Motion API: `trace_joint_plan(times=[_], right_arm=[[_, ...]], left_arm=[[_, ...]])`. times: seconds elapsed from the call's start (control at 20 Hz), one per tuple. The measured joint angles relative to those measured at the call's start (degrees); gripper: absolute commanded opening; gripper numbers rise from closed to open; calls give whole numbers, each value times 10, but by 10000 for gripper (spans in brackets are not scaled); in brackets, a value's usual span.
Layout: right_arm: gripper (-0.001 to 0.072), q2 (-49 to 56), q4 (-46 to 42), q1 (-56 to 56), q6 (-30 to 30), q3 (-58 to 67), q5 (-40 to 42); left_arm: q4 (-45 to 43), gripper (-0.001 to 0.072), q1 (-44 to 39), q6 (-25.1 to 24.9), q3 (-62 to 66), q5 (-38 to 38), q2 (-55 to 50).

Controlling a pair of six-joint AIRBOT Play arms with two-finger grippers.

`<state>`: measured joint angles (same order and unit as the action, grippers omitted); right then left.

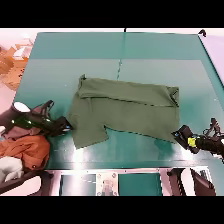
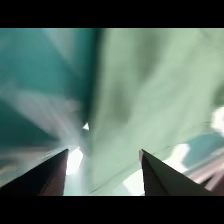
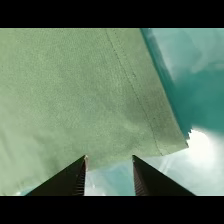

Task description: Fold the shirts.

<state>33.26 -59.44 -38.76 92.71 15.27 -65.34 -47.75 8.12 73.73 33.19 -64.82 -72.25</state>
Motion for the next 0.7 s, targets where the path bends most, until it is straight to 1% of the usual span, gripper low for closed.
trace_joint_plan(times=[0.05, 0.1, 0.15, 0.2, 0.25, 0.35, 0.45, 0.55, 0.7], right_arm=[[395, -2, 3, 0, 2, -3, 2], [437, -4, 5, 0, 5, -7, 5], [451, -5, 6, 0, 7, -10, 7], [452, -6, 7, 0, 9, -13, 7], [452, -6, 8, 0, 11, -15, 9], [452, -7, 8, 0, 12, -17, 11], [451, -7, 8, 0, 13, -19, 8], [451, -8, 8, 0, 17, -19, -5], [450, -8, 5, 0, 27, -20, -21]], left_arm=[[25, 520, -14, -12, -17, 23, 3], [51, 432, -32, -22, -32, 46, 3], [65, 176, -50, -29, -42, 68, 1], [69, 31, -66, -37, -49, 92, -2], [73, 29, -76, -47, -50, 104, -3], [74, 29, -84, -54, -43, 104, -6], [59, 29, -83, -59, -31, 83, -9], [45, 29, -84, -59, -28, 48, -9], [46, 29, -103, -60, -32, 19, -8]])
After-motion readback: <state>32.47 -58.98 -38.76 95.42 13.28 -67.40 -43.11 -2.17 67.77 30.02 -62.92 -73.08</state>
